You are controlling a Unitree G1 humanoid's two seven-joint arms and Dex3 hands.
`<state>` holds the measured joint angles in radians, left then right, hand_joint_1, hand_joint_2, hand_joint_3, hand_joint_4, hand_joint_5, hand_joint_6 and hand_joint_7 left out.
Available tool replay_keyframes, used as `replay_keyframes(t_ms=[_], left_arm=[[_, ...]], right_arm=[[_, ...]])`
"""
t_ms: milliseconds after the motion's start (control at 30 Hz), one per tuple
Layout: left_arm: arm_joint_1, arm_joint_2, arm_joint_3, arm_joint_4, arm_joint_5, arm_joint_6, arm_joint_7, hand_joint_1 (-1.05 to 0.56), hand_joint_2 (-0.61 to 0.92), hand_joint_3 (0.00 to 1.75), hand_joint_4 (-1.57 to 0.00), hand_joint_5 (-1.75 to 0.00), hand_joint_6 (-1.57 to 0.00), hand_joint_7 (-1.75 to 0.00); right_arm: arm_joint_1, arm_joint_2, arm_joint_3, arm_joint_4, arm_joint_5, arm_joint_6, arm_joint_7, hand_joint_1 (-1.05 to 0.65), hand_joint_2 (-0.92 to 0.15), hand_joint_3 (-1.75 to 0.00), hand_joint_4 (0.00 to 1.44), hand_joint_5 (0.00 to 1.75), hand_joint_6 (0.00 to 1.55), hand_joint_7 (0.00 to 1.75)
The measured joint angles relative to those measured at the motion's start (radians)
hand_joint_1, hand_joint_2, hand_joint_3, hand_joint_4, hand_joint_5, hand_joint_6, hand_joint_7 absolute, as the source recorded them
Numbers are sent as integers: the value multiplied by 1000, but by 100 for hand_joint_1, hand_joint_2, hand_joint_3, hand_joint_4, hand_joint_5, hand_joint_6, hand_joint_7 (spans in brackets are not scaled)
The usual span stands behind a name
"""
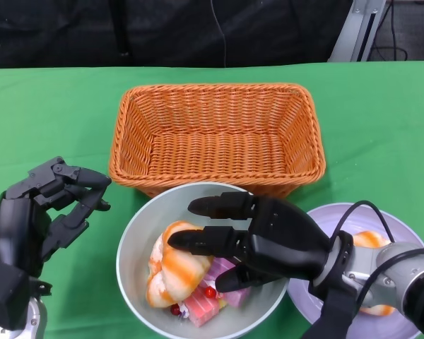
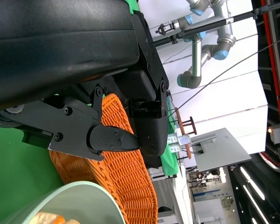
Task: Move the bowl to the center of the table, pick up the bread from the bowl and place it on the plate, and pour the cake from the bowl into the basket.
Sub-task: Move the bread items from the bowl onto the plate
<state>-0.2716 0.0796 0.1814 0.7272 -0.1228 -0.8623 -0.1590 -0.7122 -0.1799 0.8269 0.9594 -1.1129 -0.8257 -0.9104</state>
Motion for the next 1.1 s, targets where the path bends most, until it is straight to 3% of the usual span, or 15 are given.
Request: replay_keyframes(t_ms=[533,1100], left_arm=[[-18,0,5,1,-5,-50,-12,-25,92,25,-85,-129,-97,-89],[-19,0,9,3,-5,-45,-14,-23,92,27,-84,-128,-96,-90]], right_arm=[[-37,51,27,93,7,19,-62,-70,-88,-1,82,3,65,1],[-44,65,56,107,2,39,-126,-70,-88,0,83,2,63,0]])
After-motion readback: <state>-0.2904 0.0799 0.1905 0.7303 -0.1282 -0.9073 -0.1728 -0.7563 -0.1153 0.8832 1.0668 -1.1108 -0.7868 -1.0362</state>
